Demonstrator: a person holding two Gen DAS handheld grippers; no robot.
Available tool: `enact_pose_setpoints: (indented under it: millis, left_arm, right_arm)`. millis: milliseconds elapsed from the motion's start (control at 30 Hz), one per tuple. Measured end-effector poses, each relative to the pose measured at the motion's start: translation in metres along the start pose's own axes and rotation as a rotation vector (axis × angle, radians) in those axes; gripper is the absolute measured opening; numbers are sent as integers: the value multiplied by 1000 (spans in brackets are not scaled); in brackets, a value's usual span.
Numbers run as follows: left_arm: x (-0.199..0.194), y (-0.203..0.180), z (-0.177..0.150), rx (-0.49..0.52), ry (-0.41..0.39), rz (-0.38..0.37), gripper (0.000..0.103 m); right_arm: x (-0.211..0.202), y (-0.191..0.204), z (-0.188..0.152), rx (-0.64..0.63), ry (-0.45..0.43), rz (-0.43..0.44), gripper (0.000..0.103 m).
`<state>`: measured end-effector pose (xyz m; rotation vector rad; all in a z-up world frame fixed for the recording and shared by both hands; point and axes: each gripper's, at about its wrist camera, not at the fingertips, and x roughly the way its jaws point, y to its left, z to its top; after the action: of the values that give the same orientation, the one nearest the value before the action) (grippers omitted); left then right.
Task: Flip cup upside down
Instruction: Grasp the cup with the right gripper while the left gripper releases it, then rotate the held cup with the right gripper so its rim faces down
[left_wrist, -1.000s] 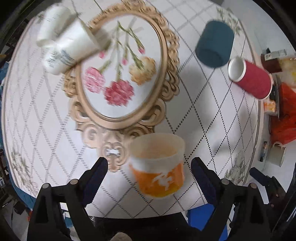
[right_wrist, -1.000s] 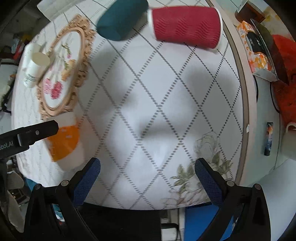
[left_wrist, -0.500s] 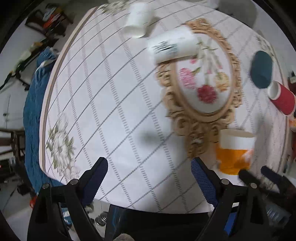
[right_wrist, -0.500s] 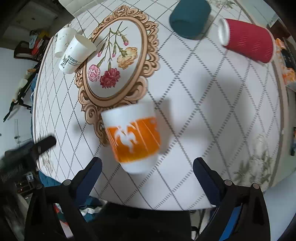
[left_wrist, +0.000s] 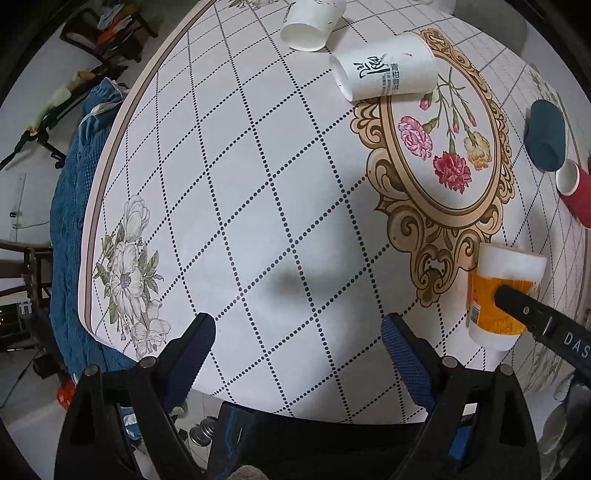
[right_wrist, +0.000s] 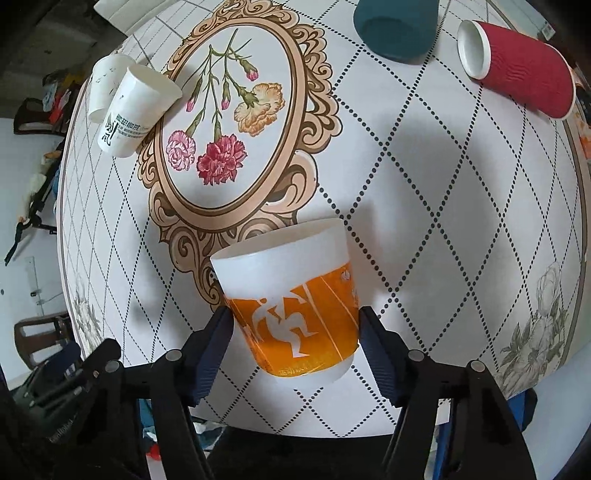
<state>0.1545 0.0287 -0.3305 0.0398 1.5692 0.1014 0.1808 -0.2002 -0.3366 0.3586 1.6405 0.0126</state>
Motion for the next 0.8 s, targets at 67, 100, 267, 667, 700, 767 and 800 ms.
enact_pose_setpoints:
  millis: [67, 100, 267, 667, 700, 767, 800]
  left_arm:
    - [-1, -1, 0, 8, -6, 2, 92]
    - [-1, -2, 1, 13, -9, 2, 92]
    - [-7, -6, 4, 26, -32, -2, 92]
    - [-1, -10, 5, 51, -62, -13, 92]
    - [1, -9, 5, 47, -58, -14, 92]
    - [8, -6, 5, 31, -42, -18, 92]
    - [12, -4, 5, 22, -32, -22, 92]
  right_arm:
    - [0, 0, 0, 9, 1, -1, 71]
    - [0, 0, 0, 11, 1, -2, 71]
    - [-9, 0, -1, 3, 5, 9, 72]
    - [-106, 43, -38, -588, -152, -326, 87]
    - [-110, 57, -47, -759, -186, -428, 87]
    - [-107, 76, -63, -1002, -229, -595, 87]
    - [-102, 85, -74, -1152, -252, -692, 87]
